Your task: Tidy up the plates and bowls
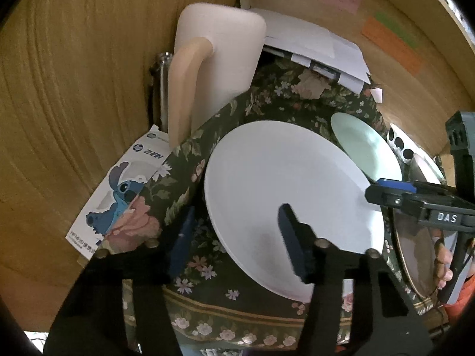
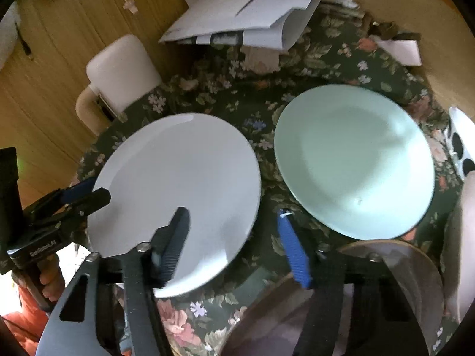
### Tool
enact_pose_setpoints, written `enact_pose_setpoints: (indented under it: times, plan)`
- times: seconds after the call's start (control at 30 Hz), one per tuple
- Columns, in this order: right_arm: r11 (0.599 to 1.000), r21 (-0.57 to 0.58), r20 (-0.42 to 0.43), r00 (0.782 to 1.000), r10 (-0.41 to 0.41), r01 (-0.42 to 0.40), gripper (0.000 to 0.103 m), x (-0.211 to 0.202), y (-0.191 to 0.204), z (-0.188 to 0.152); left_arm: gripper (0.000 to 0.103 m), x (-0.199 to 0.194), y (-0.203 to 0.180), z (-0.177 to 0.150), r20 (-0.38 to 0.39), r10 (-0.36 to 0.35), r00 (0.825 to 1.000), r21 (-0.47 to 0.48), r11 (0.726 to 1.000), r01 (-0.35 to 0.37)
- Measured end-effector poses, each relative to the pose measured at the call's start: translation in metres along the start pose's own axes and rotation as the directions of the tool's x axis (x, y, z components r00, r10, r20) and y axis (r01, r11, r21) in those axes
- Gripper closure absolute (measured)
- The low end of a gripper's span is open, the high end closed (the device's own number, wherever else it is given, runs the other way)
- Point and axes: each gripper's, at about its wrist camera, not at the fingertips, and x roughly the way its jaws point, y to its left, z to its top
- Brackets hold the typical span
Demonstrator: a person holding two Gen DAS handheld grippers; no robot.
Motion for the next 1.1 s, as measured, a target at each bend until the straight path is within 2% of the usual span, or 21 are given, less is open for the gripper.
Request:
enact_pose_setpoints:
  times: [0.2,0.23,0.33,0.63,1.1]
  plan:
    - [1.000,0.014,-0.037,0.999,0.011,-0.010,0.065,0.017,-0.001,0.008,0.064,0.010,0.005,0.002,-0.027,-0.023,0.999,-0.014,1.000,0.023]
    - [1.000,0.021,-0.043,0.999,0.015,-0.014,0.071,0.020,-0.002,0.008,0.068,0.010,0.005,0.002,-0.029,-0.029,0.999,-0.015,0.999,0.028]
    - [0.998,0.053,-0.053,0.998,0.030,-0.027,0.076,0.026,-0.006,0.011,0.070,0.013,0.007,0.001,-0.038,-0.038,0.999,-0.026,0.999,0.037]
    - [0.998,0.064,-0.045,0.999,0.014,-0.011,0.077,0.025,-0.004,0.010,0.070,0.010,0.000,0.000,-0.024,-0.011,1.000,0.004,1.000,0.011]
    - [0.997,0.078,0.042,0.999,0.002,-0.006,0.077,-0.017,-0.011,-0.001,0.070,-0.004,-0.023,0.011,0.019,-0.043,0.999,0.040,0.998,0.043]
